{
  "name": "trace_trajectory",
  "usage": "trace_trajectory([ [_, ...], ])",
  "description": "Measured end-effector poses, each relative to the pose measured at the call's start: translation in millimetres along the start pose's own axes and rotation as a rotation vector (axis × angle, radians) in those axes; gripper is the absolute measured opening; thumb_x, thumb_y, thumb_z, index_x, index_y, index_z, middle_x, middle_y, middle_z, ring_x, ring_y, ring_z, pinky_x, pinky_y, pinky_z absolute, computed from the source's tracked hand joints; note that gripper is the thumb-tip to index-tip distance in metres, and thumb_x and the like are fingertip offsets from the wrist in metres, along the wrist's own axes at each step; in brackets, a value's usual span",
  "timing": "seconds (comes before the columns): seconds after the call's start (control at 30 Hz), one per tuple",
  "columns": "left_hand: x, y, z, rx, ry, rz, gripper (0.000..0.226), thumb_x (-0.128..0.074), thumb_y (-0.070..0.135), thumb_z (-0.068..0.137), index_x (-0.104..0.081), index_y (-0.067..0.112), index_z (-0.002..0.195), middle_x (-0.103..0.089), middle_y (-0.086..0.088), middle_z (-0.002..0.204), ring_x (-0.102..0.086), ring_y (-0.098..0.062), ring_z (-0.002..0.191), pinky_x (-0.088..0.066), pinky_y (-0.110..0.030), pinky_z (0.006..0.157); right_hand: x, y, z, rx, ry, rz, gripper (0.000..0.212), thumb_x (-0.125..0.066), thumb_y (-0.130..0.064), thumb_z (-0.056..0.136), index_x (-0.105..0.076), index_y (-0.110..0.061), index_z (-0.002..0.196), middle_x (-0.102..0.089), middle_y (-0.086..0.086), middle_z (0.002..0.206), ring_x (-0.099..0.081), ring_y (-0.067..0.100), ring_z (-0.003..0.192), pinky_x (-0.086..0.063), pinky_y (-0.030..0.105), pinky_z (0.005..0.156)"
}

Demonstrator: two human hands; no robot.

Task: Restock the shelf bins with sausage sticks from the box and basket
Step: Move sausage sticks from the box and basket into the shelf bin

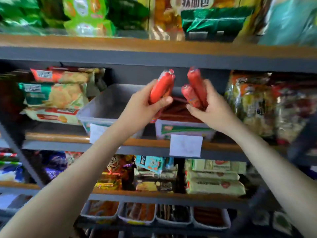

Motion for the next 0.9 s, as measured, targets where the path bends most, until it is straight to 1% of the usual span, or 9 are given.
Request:
trace_trajectory([
  [0.1, -1.8, -13.1, 6.3, -0.019, 0.033, 0.178, 0.026, -0.065, 0.031, 0.086, -0.056, 0.012, 0.101, -0.053, 0.008, 0.06, -0.045, 0.004, 0.049, -0.043, -0.033, 0.064, -6.8, 53.6, 7.9, -0.128, -0.232, -0.211, 0.052, -0.066, -0.025, 0.087, -0.04, -0.023, 0.131, -0.056, 0.005, 0.121, -0.056, 0.018, 0.109, -0.042, 0.031, 0.091],
  [0.2, -0.8, -18.4, 13.2, -0.029, 0.036, 0.292, 0.024, -0.065, 0.03, 0.087, -0.053, 0.011, 0.095, -0.053, 0.004, 0.06, -0.048, 0.001, 0.049, -0.042, -0.032, 0.061, -10.8, 91.2, 7.8, -0.284, -0.442, -0.407, 0.055, -0.054, -0.043, 0.092, -0.039, -0.026, 0.142, -0.035, 0.001, 0.15, -0.036, 0.018, 0.135, -0.03, 0.034, 0.11],
  [0.3, -9.2, -12.6, 23.5, -0.089, 0.008, 0.454, 0.02, -0.064, 0.03, 0.088, -0.046, 0.022, 0.091, -0.046, 0.012, 0.058, -0.05, 0.006, 0.054, -0.034, -0.015, 0.054, 1.1, 89.8, 9.9, -0.205, -0.374, -0.369, 0.037, -0.05, -0.028, 0.097, -0.051, -0.028, 0.134, -0.041, -0.003, 0.145, -0.038, 0.015, 0.133, -0.028, 0.029, 0.11],
  [0.47, -54.3, -4.8, 47.9, -0.238, -0.087, 0.832, 0.039, -0.059, 0.034, 0.091, -0.054, 0.019, 0.126, -0.061, -0.008, 0.104, -0.058, -0.032, 0.097, -0.045, -0.038, 0.075, 30.4, 84.7, 3.1, -0.127, -0.221, -0.38, 0.035, -0.043, -0.006, 0.097, -0.058, -0.017, 0.127, -0.051, 0.0, 0.132, -0.045, 0.016, 0.123, -0.028, 0.016, 0.095],
  [0.63, -110.9, -22.0, 77.0, -0.217, -0.203, 1.043, 0.044, -0.058, 0.031, 0.089, -0.052, 0.024, 0.131, -0.059, -0.014, 0.118, -0.054, -0.035, 0.111, -0.043, -0.043, 0.092, 62.2, 83.7, -9.7, -0.146, 0.056, -0.24, 0.034, -0.036, -0.014, 0.101, -0.05, -0.017, 0.133, -0.054, 0.003, 0.132, -0.05, 0.017, 0.121, -0.037, 0.025, 0.099],
  [0.7, -130.4, -45.1, 80.9, -0.082, -0.415, 1.006, 0.048, -0.054, 0.042, 0.09, -0.045, 0.03, 0.135, -0.051, -0.008, 0.133, -0.048, -0.03, 0.122, -0.038, -0.041, 0.101, 65.4, 82.8, -17.9, -0.177, 0.08, -0.149, 0.037, -0.035, -0.022, 0.102, -0.044, -0.023, 0.138, -0.053, -0.002, 0.133, -0.048, 0.009, 0.12, -0.038, 0.025, 0.099],
  [0.77, -141.7, -59.1, 76.3, 0.09, -0.656, 0.752, 0.049, -0.047, 0.047, 0.094, -0.041, 0.026, 0.138, -0.047, 0.0, 0.135, -0.045, -0.025, 0.126, -0.034, -0.031, 0.102, 59.3, 83.0, -25.9, -0.204, -0.014, -0.142, 0.041, -0.038, -0.029, 0.101, -0.038, -0.028, 0.142, -0.046, -0.004, 0.14, -0.042, 0.009, 0.127, -0.035, 0.03, 0.106],
  [0.83, -138.4, -64.8, 74.1, 0.26, -0.673, 0.539, 0.054, -0.034, 0.053, 0.097, -0.038, 0.019, 0.139, -0.047, 0.004, 0.134, -0.045, -0.022, 0.126, -0.03, -0.027, 0.101, 47.1, 85.1, -32.9, -0.214, -0.153, -0.247, 0.043, -0.04, -0.032, 0.1, -0.037, -0.029, 0.143, -0.038, -0.005, 0.147, -0.033, 0.013, 0.134, -0.028, 0.037, 0.111],
  [0.9, -127.0, -62.6, 72.6, 0.272, -0.585, 0.576, 0.055, -0.029, 0.052, 0.098, -0.04, 0.018, 0.14, -0.049, -0.005, 0.138, -0.047, -0.024, 0.124, -0.032, -0.031, 0.104, 34.4, 85.7, -38.1, -0.196, -0.224, -0.37, 0.041, -0.04, -0.031, 0.1, -0.04, -0.028, 0.141, -0.035, -0.006, 0.148, -0.029, 0.014, 0.136, -0.019, 0.036, 0.113],
])
Point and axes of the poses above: each hand's wrist, its own z-axis towards the middle knuckle, its own x-axis out of the back of the hand, y = z × x, the point moved 4 cm from there along z, towards the middle knuckle
